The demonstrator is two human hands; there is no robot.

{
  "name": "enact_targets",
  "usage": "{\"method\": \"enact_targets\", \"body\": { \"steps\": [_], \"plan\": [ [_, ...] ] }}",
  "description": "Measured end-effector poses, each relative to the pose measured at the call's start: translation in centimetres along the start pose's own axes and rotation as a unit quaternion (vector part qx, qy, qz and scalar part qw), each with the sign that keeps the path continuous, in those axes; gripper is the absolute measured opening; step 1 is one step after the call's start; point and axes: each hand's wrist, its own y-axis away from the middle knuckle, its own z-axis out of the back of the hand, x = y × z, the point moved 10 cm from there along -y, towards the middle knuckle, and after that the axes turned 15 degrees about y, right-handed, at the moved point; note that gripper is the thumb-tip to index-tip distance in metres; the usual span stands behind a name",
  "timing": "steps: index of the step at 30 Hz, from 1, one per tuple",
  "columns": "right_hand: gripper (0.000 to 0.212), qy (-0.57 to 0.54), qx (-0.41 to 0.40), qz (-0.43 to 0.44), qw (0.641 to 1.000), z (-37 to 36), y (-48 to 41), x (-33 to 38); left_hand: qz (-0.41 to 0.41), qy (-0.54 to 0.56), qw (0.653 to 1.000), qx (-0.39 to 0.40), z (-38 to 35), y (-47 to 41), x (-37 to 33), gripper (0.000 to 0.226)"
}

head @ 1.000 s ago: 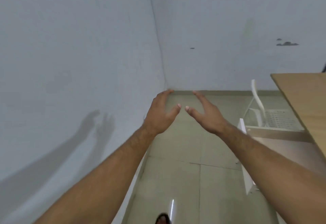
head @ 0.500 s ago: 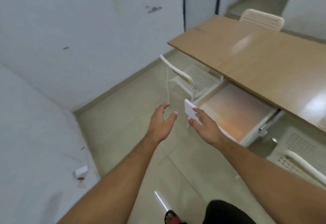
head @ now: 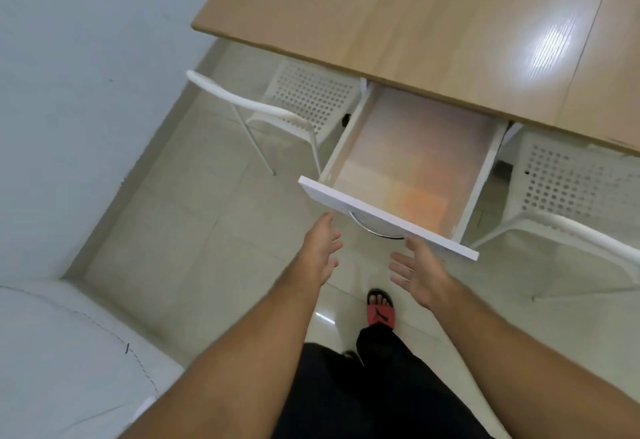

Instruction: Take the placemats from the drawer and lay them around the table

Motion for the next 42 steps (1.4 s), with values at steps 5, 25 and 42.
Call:
{"method": "enact_targets", "body": {
  "steps": [5, 25, 42],
  "plan": [
    [0.032, -0.185, -0.019, -0.045, 0.982, -0.1, -2.6, 1.7, 0.056, 0.118, 0.991, 0.012, -4.3, -4.1, -2.2, 0.069],
    [0.031, -0.217, -0.138, 0.069, 0.964, 5.3, -6.3, 21.1, 0.107, 0.056, 0.984, 0.128, -21.7, -12.6, -15.7, 0.077],
    [0.049, 0.005, -0.144, 0.149, 0.978, 7.9, -6.2, 26.3, 0.019, -0.062, 0.980, 0.186, -26.9, -11.8, -16.9, 0.068]
  ]
}}
